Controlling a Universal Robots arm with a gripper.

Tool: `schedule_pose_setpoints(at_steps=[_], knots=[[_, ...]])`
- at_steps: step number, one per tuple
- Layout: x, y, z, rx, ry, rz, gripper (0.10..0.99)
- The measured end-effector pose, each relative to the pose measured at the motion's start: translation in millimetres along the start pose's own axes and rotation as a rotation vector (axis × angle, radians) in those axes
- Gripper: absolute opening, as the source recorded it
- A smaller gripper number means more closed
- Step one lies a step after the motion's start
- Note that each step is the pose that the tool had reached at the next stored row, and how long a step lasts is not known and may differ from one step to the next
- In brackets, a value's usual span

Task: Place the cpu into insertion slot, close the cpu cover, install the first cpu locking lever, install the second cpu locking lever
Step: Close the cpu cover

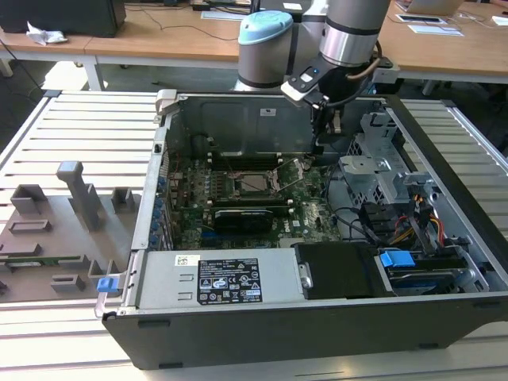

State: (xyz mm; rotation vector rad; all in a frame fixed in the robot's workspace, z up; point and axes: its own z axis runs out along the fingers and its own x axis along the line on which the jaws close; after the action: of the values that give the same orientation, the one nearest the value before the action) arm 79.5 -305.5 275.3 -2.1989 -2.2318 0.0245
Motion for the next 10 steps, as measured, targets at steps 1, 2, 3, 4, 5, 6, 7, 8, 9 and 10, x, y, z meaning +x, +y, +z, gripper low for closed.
schedule_pose_setpoints(at_steps=[1, 2, 3, 4, 5, 6, 7, 8, 9, 10], knots=[[0.7, 3.0, 1.4, 0.0, -0.0015, 0.0, 0.106], [0.8, 3.8, 2.8, 0.001, -0.002, 0.0, 0.106], [0.8, 4.3, 4.3, 0.001, -0.0023, -0.001, 0.106], [0.8, 5.2, 7.1, 0.002, -0.0026, -0.001, 0.106], [0.8, 5.8, 9.3, 0.003, -0.0025, -0.001, 0.106], [0.8, 6.1, 10.8, 0.003, -0.0025, -0.001, 0.106], [0.8, 6.2, 13.4, 0.004, -0.0024, -0.001, 0.106], [0.8, 6.3, 15.2, 0.004, -0.0025, -0.002, 0.106], [0.8, 6.3, 16.8, 0.004, -0.0025, -0.002, 0.106], [0.9, 6.3, 19.7, 0.005, -0.0024, -0.002, 0.106]])
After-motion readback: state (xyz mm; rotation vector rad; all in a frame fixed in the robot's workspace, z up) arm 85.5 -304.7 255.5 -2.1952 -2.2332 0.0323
